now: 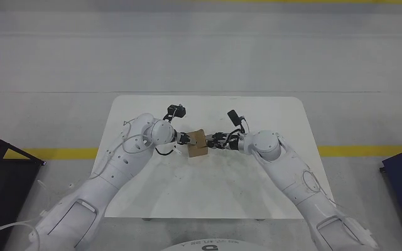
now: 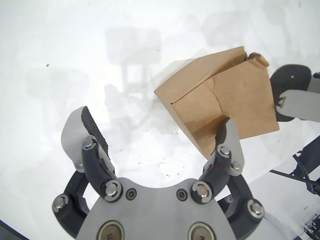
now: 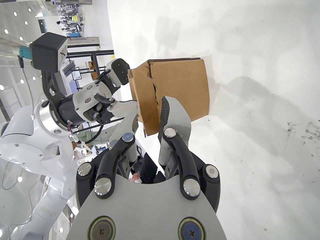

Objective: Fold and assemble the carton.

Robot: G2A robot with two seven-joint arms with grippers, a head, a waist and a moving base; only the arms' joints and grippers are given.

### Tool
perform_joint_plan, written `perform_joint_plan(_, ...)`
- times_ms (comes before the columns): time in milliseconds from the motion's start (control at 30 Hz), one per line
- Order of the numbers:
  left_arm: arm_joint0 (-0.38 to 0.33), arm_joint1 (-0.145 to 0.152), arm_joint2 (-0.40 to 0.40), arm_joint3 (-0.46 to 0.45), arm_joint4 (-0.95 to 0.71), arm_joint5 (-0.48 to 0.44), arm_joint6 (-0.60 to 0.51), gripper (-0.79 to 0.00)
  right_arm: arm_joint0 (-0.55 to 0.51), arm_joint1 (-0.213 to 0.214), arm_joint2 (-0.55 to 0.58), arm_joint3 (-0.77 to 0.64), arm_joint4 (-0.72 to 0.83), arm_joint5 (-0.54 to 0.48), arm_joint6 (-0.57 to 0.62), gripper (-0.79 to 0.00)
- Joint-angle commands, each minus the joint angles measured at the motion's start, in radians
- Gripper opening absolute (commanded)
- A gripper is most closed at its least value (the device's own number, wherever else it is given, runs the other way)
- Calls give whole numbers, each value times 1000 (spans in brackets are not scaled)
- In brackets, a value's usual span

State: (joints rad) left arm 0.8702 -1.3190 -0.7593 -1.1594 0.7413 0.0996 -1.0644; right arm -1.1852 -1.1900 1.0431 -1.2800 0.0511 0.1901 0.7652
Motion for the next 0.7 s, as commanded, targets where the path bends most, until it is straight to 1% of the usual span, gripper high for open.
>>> perform_joint_plan(0, -1, -2, 2, 3, 1, 0, -1, 0, 10, -2, -8, 9, -5, 25, -7, -496)
perform_joint_plan(67, -3, -4, 4, 6, 2, -2, -3, 0, 20, -6, -15, 17, -3, 37, -11, -456)
perform_joint_plan(167, -5, -6, 4, 11, 2, -5, -1, 0, 32, -9, -23, 31, -1, 45, -12, -477)
perform_joint_plan(300, -5, -7, 0, 16, 1, -8, 1, 0, 42, -12, -30, 43, -1, 52, -14, -529)
perform_joint_plan(367, -5, -8, -1, 17, 1, -9, 2, 0, 45, -13, -32, 47, 0, 54, -13, -576)
perform_joint_plan(400, -5, -8, -2, 18, 2, -10, 1, 0, 46, -13, -33, 49, 1, 54, -14, -582)
perform_joint_plan(467, -5, -8, -3, 18, 4, -11, 0, 0, 47, -14, -33, 51, 1, 54, -15, -619)
perform_joint_plan(667, -4, -10, -5, 21, 8, -13, -2, 0, 46, -13, -29, 52, 2, 46, -14, -610)
